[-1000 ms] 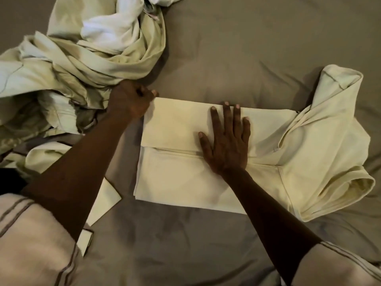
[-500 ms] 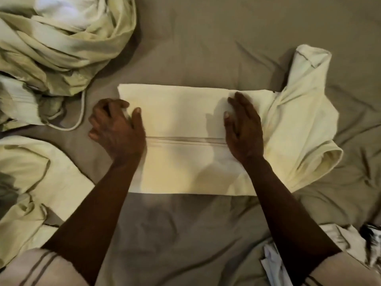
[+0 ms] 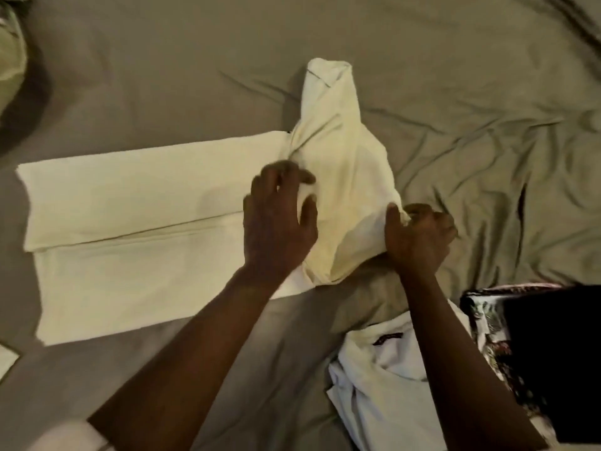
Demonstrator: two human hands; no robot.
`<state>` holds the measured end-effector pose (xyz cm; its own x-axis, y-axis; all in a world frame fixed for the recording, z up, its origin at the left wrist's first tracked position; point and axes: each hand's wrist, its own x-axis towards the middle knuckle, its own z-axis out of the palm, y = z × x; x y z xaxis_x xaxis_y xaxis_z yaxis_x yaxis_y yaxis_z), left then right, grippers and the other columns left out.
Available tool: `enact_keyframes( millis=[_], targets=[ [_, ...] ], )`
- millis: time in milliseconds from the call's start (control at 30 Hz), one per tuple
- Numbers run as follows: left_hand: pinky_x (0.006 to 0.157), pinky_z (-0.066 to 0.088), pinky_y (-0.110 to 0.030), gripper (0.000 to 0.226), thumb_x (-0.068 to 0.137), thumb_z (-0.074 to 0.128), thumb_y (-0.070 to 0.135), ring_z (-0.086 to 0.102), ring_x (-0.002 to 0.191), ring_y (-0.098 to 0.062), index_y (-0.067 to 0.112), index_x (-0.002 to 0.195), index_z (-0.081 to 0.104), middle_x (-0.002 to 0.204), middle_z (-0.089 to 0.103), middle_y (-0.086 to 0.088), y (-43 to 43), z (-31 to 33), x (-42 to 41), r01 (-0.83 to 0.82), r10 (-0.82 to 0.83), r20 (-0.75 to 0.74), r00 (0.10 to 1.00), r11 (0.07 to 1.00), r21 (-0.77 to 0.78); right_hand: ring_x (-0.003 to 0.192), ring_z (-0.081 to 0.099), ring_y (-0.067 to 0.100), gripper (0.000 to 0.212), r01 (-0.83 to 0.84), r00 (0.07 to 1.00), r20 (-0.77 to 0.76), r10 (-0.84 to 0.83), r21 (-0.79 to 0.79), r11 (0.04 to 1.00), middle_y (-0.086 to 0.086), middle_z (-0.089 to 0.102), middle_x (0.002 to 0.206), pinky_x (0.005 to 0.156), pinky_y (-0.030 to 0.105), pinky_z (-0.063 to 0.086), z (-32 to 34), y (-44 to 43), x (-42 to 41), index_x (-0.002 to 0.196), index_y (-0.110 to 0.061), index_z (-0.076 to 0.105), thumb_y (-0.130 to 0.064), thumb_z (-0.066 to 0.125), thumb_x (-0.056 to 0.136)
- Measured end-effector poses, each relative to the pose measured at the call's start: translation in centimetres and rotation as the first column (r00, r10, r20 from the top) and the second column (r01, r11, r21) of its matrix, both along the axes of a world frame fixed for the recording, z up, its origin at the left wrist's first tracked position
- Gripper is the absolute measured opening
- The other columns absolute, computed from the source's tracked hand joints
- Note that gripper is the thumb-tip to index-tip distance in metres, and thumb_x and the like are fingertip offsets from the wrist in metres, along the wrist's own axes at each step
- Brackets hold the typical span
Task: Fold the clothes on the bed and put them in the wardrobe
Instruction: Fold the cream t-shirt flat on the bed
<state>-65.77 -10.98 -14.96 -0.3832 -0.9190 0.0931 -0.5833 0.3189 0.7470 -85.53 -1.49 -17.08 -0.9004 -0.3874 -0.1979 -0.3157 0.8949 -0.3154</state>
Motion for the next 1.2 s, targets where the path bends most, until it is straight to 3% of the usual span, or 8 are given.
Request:
enact_keyframes(
  millis=[133, 267, 433, 567, 733, 933, 1100, 1200],
  targets=[
    [0.086, 0.048, -0.04, 0.058, 0.083, 0.059, 0.004, 0.063, 0.105, -0.038, 0.019, 0.138, 0.051, 0.135, 0.049, -0.011, -5.0, 1.4, -8.0, 0.047, -0.071, 0.207, 0.976, 0.992, 0.115, 0.115, 0.061, 0.035, 0.037, -0.058, 0.977, 0.192, 0.09, -0.165, 0.985, 0.019, 0.069, 0.116, 0.091, 0.036, 0.043, -0.8, 1.1, -1.8, 0.117, -0.008, 0.07, -0.036, 0.073, 0.092],
    [0.087, 0.053, -0.048, 0.08, 0.081, 0.067, 0.001, 0.063, 0.106, -0.047, 0.02, 0.152, 0.038, 0.153, 0.035, -0.014, -7.9, 1.8, -16.3, 0.414, -0.426, 0.57, 0.702, 0.896, 0.16, 0.087, 0.063, 0.029, 0.016, 0.102, 0.939, 0.344, 0.024, -0.343, 0.934, 0.006, 0.066, 0.089, 0.079, 0.037, 0.048, -1.1, 2.7, -4.0, 0.091, -0.016, 0.06, -0.021, 0.075, 0.089],
    [0.081, 0.041, -0.033, 0.032, 0.088, 0.067, 0.012, 0.061, 0.114, -0.036, 0.016, 0.119, 0.064, 0.127, 0.058, -0.015, -10.4, 0.8, -20.3, 0.498, -0.517, 0.685, 0.513, 0.829, 0.253, 0.066, 0.052, 0.008, 0.032, 0.333, 0.893, 0.443, -0.08, -0.532, 0.778, -0.007, 0.056, 0.073, 0.069, 0.023, 0.042, -1.5, 6.0, -4.2, 0.075, -0.023, 0.05, -0.007, 0.076, 0.087],
    [0.076, 0.039, -0.033, 0.011, 0.088, 0.065, 0.015, 0.062, 0.099, -0.032, 0.024, 0.092, 0.063, 0.104, 0.055, -0.004, -8.4, 1.4, -22.2, 0.568, -0.516, 0.572, 0.638, 0.817, 0.103, 0.072, 0.049, 0.005, 0.025, 0.345, 0.929, 0.345, -0.133, -0.675, 0.652, -0.004, 0.052, 0.076, 0.074, 0.02, 0.043, -2.0, 9.0, -3.8, 0.08, -0.01, 0.052, -0.001, 0.073, 0.09],
    [0.076, 0.056, -0.046, 0.031, 0.087, 0.06, 0.014, 0.064, 0.094, -0.029, 0.014, 0.118, 0.062, 0.128, 0.053, -0.009, -4.1, 0.0, -21.8, 0.694, -0.656, 0.318, 0.684, 0.72, -0.007, 0.073, 0.05, 0.011, 0.015, 0.37, 0.929, 0.279, -0.245, -0.639, 0.674, -0.002, 0.05, 0.08, 0.072, 0.029, 0.044, -2.5, 11.4, -3.8, 0.085, -0.012, 0.05, -0.009, 0.064, 0.089],
    [0.082, 0.054, -0.036, 0.029, 0.09, 0.063, 0.018, 0.061, 0.11, -0.018, 0.017, 0.119, 0.065, 0.124, 0.057, -0.004, -2.4, -0.7, -18.2, 0.235, -0.218, 0.125, 0.968, 0.962, -0.14, 0.101, 0.064, 0.032, 0.033, 0.226, 0.968, 0.173, -0.179, -0.311, 0.923, 0.007, 0.069, 0.112, 0.081, 0.038, 0.049, -1.4, 10.0, -4.5, 0.117, -0.014, 0.062, -0.035, 0.067, 0.092],
    [0.084, 0.054, -0.039, 0.029, 0.091, 0.064, 0.021, 0.059, 0.11, -0.016, 0.023, 0.119, 0.064, 0.123, 0.055, 0.0, -0.8, -1.1, -13.8, 0.083, -0.075, 0.178, 0.981, 0.996, -0.036, 0.096, 0.065, 0.034, 0.02, 0.385, 0.92, 0.246, -0.306, -0.418, 0.823, 0.008, 0.068, 0.103, 0.081, 0.041, 0.053, -1.8, 11.6, -4.4, 0.107, -0.016, 0.068, -0.026, 0.064, 0.091],
    [0.085, 0.051, -0.036, 0.029, 0.093, 0.065, 0.024, 0.061, 0.102, -0.016, 0.021, 0.122, 0.062, 0.125, 0.055, -0.002, -0.7, -0.6, -12.1, 0.041, -0.024, 0.186, 0.982, 0.995, -0.088, 0.102, 0.058, 0.032, 0.036, 0.251, 0.967, 0.08, -0.24, -0.438, 0.863, 0.01, 0.059, 0.11, 0.089, 0.046, 0.05, -0.9, 10.7, -4.5, 0.121, -0.015, 0.065, -0.025, 0.066, 0.086]
  ],
)
